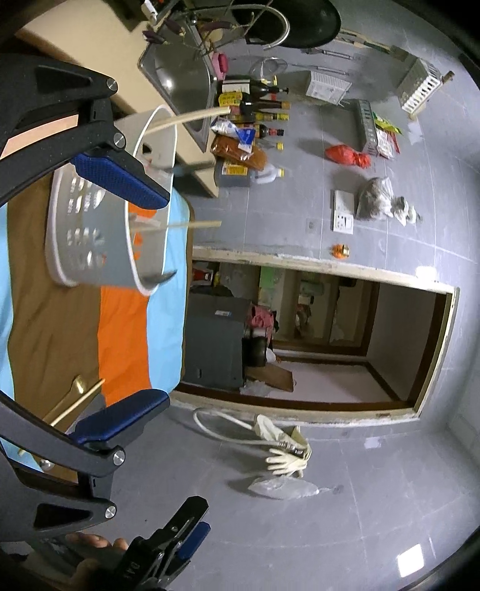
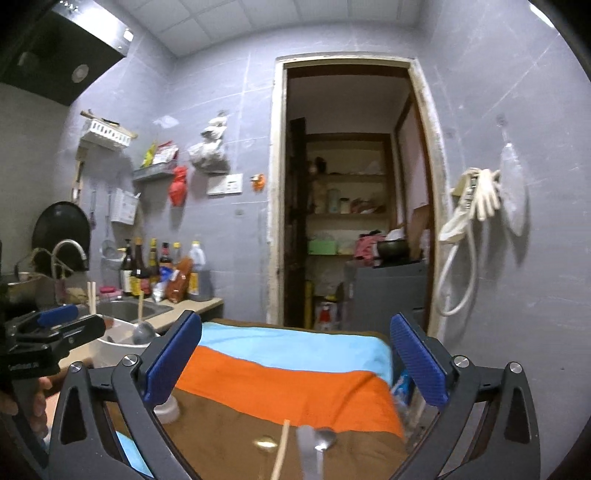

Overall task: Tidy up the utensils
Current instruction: 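Move both tools back above the remaining utensils on the cloth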

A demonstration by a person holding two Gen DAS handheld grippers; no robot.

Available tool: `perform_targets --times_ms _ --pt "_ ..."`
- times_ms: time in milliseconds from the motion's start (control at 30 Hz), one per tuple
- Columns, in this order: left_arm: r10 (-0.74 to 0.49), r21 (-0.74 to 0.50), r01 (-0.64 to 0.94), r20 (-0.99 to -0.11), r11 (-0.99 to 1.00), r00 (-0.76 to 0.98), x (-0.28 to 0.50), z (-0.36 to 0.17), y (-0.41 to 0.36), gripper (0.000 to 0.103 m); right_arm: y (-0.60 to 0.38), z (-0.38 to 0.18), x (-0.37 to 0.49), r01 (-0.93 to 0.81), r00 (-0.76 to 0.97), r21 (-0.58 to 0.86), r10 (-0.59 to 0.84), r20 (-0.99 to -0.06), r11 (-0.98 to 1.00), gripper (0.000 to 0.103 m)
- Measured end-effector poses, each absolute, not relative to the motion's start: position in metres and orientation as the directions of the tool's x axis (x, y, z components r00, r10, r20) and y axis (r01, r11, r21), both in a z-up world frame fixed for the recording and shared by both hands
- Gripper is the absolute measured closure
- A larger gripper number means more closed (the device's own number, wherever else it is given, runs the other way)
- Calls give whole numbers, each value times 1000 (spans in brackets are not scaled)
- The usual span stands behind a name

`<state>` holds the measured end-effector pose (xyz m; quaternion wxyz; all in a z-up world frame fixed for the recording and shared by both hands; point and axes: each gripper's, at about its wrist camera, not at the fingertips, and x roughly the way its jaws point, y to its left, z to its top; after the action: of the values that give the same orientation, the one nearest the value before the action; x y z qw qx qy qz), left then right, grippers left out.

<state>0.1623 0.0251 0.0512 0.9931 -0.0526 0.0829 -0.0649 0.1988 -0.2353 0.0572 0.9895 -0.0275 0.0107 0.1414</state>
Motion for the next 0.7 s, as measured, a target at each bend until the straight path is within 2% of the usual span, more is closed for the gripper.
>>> perform_targets --times_ms 167,400,700 --pt "-161 -82 150 -152 985 975 159 46 -2 7 -258 50 189 -214 977 -67 212 -33 975 0" --pt "-196 -45 190 -189 981 962 167 38 -31 7 -286 33 181 -137 990 -64 133 -55 989 0" --pt "-176 -22 176 -232 984 957 181 28 -51 7 -307 13 187 -118 989 -49 113 -97 992 0"
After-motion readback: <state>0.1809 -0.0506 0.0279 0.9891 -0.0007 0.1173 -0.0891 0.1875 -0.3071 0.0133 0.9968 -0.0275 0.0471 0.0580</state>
